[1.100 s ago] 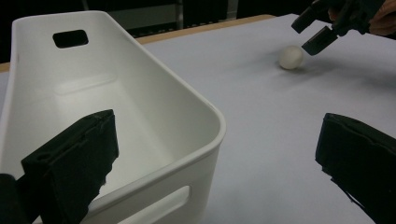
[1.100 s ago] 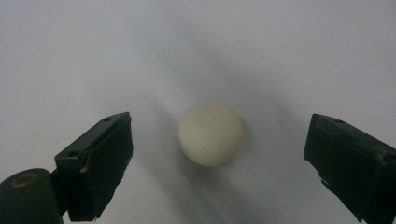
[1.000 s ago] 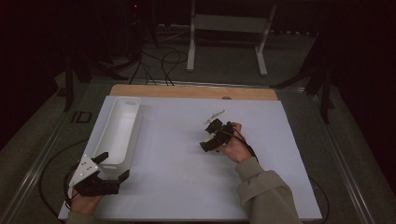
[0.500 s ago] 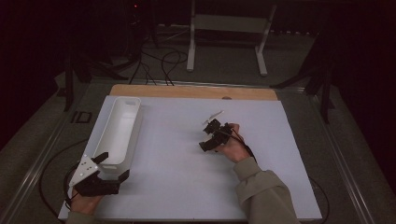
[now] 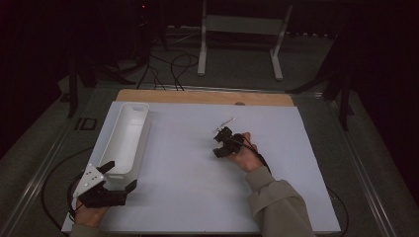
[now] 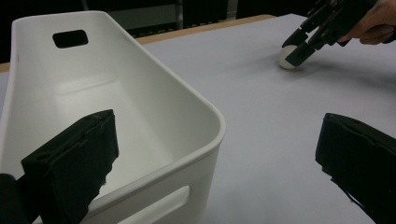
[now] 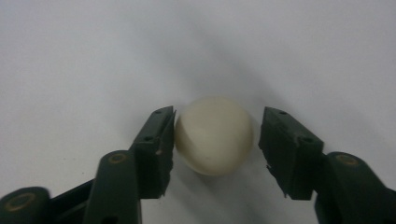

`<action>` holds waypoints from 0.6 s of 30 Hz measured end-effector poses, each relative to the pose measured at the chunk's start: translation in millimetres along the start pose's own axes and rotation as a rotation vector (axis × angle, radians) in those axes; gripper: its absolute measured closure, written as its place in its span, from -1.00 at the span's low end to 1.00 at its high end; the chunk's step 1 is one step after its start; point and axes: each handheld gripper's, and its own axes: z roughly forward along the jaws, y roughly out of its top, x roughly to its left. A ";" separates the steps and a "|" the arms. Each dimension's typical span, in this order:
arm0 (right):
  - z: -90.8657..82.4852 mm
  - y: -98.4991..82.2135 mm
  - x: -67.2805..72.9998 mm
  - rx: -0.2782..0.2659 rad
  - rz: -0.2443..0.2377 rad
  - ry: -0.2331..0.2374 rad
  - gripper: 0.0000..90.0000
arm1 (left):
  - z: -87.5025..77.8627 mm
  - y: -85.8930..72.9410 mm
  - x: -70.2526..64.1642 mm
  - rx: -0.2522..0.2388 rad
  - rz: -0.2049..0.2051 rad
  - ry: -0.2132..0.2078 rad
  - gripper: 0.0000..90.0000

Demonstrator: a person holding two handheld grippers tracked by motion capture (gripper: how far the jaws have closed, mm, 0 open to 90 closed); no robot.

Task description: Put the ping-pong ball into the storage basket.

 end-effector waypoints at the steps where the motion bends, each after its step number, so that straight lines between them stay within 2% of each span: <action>1: 0.4 0.0 -0.1 0.001 0.000 0.003 0.06 | 0.0 0.0 0.0 0.000 0.000 0.000 -1.00; 18: -1.1 -0.3 1.0 0.009 -0.018 -0.003 0.11 | 0.1 0.0 -0.1 0.000 0.000 0.001 -1.00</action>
